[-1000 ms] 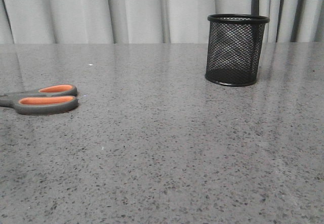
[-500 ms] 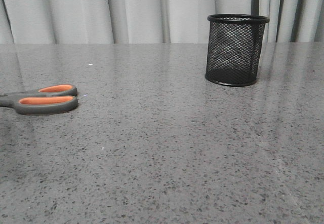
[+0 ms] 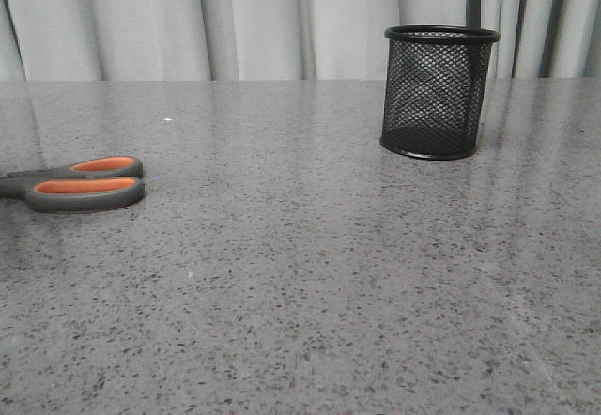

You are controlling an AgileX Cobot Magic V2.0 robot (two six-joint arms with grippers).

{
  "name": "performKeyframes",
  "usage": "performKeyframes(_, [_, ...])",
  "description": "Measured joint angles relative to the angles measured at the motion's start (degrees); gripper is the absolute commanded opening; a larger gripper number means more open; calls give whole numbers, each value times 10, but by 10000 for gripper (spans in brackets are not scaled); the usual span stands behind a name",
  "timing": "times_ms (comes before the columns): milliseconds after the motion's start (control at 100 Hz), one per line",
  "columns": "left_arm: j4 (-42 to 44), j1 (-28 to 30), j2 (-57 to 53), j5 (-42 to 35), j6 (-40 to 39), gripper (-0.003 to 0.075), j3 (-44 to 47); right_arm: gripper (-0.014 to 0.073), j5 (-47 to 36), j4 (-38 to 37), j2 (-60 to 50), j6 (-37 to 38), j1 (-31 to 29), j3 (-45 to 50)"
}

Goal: Put scissors into bucket

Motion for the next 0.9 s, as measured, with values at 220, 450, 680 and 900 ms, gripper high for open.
performKeyframes(220, [7, -7, 100, 1, 214, 410, -46, 521, 0, 1, 0, -10, 0, 0])
performKeyframes(450, [65, -44, 188, 13, 264, 410, -78, 521, -1, 1, 0, -12, 0, 0])
performKeyframes(680, [123, -55, 252, 33, 276, 410, -107, 521, -1, 1, 0, -13, 0, 0])
performKeyframes(900, [126, -55, 284, 33, 285, 410, -112, 521, -1, 1, 0, -13, 0, 0])
